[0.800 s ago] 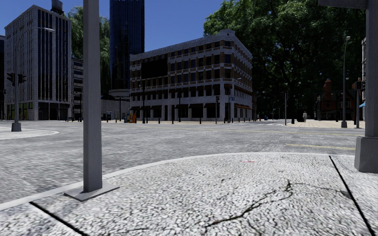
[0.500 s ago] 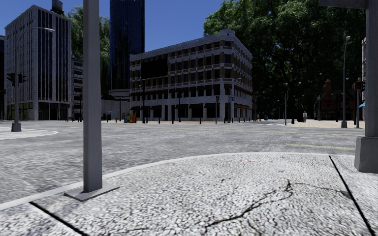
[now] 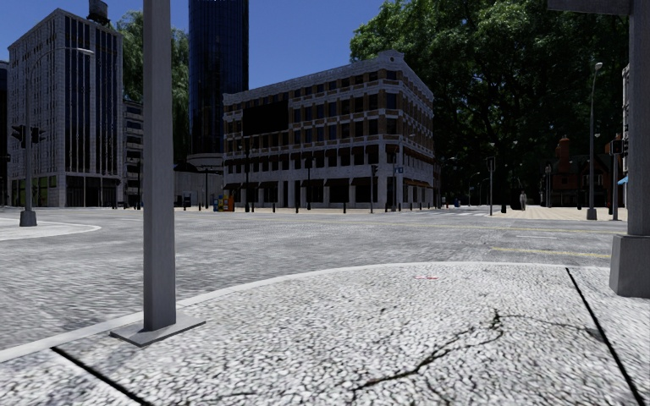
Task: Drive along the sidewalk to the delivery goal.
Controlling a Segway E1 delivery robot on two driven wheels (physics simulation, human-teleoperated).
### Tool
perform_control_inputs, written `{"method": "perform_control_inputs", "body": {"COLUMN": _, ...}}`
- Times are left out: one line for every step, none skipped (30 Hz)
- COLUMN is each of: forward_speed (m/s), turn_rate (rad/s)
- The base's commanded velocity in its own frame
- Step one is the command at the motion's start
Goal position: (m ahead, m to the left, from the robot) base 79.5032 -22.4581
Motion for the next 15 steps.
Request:
{"method": "perform_control_inputs", "body": {"forward_speed": 0.0, "turn_rate": 0.0}}
{"method": "perform_control_inputs", "body": {"forward_speed": 0.0, "turn_rate": 0.0}}
{"method": "perform_control_inputs", "body": {"forward_speed": 0.0, "turn_rate": 0.0}}
{"method": "perform_control_inputs", "body": {"forward_speed": 0.0, "turn_rate": 0.0}}
{"method": "perform_control_inputs", "body": {"forward_speed": 0.0, "turn_rate": 0.0}}
{"method": "perform_control_inputs", "body": {"forward_speed": 0.0, "turn_rate": 0.0}}
{"method": "perform_control_inputs", "body": {"forward_speed": 0.01, "turn_rate": -0.06}}
{"method": "perform_control_inputs", "body": {"forward_speed": 0.18, "turn_rate": -0.31}}
{"method": "perform_control_inputs", "body": {"forward_speed": 0.18, "turn_rate": -0.31}}
{"method": "perform_control_inputs", "body": {"forward_speed": 0.33, "turn_rate": -0.38}}
{"method": "perform_control_inputs", "body": {"forward_speed": 0.42, "turn_rate": -0.4}}
{"method": "perform_control_inputs", "body": {"forward_speed": 0.45, "turn_rate": -0.46}}
{"method": "perform_control_inputs", "body": {"forward_speed": 0.46, "turn_rate": -0.62}}
{"method": "perform_control_inputs", "body": {"forward_speed": 0.46, "turn_rate": -0.62}}
{"method": "perform_control_inputs", "body": {"forward_speed": 0.46, "turn_rate": -0.71}}
